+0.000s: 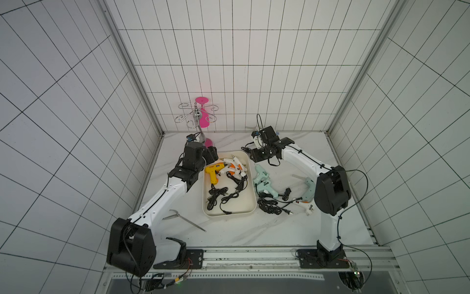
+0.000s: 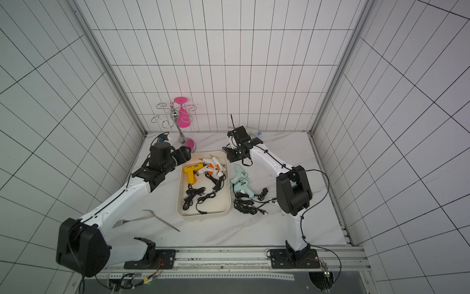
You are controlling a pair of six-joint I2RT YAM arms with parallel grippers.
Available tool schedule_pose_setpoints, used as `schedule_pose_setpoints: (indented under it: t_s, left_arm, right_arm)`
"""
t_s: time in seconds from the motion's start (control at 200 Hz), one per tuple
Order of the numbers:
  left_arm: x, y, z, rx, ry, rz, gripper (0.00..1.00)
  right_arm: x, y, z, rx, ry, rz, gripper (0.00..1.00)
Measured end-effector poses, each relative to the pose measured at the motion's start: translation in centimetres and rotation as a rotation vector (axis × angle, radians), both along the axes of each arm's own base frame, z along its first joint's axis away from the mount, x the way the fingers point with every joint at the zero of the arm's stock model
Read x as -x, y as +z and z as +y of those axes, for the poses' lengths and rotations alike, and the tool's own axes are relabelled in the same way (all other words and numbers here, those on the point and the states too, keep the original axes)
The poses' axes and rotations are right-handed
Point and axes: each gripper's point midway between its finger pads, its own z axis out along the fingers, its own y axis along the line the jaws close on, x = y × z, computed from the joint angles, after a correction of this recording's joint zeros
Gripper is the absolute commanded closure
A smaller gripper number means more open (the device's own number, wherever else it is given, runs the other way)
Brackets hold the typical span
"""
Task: Put the hot melt glue gun into the storage box
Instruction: Adjust the storage box at the center of the board, then adjust the hot melt adhesive gun in the storage box.
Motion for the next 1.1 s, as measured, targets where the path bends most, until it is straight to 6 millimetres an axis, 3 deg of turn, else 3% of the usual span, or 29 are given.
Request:
schedule_pose_setpoints:
  t_s: [0.105, 0.25, 0.515, 0.58, 0.729, 0.889, 1.099]
  left_arm:
    - [1.7, -0.8, 2.8, -0.028, 0.071, 0.037, 0.22]
    - [3.6, -2.3, 5.4, -0.055, 0.139, 0.088, 0.21]
    - [4.8, -3.2, 6.1, -0.089, 0.141, 0.115, 0.20]
    - [4.9, -3.5, 6.1, -0.096, 0.137, 0.121, 0.20]
    - [5.0, -3.9, 6.3, -0.113, 0.133, 0.135, 0.19]
    - [5.2, -5.8, 7.0, -0.158, 0.144, 0.202, 0.18]
    - [5.8, -11.9, 8.2, -0.218, 0.154, 0.428, 0.20]
  right_arm:
    - [-0.4, -2.4, 1.1, 0.013, 0.020, 0.036, 0.62]
    - [1.2, -3.8, 3.1, 0.023, 0.077, 0.070, 0.63]
    - [5.2, -4.5, 6.0, 0.080, 0.178, 0.075, 0.64]
    - [6.1, -5.1, 6.0, 0.127, 0.196, 0.079, 0.68]
    - [7.2, -6.5, 5.1, 0.250, 0.186, 0.069, 0.64]
    - [6.2, -5.1, 3.8, 0.298, 0.131, 0.013, 0.51]
    - [5.2, 0.1, 3.1, 0.236, 0.104, -0.066, 0.42]
